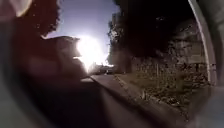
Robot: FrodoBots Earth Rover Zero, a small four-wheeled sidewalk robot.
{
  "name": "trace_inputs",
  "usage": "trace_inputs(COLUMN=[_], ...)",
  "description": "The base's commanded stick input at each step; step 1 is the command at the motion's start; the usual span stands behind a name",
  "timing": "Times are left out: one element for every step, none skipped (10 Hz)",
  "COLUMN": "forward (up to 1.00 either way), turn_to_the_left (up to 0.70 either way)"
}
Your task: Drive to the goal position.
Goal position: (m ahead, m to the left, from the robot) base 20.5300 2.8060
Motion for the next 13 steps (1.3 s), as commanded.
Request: trace_inputs(forward=[0.85,0.85,0.85,0.85,0.85,0.85,0.85,0.85,0.85,0.85,0.85,0.85,0.85], turn_to_the_left=[0.00,0.00,0.00,0.10,0.15,0.07,0.00,0.00,0.00,0.00,0.00,0.00,0.00])
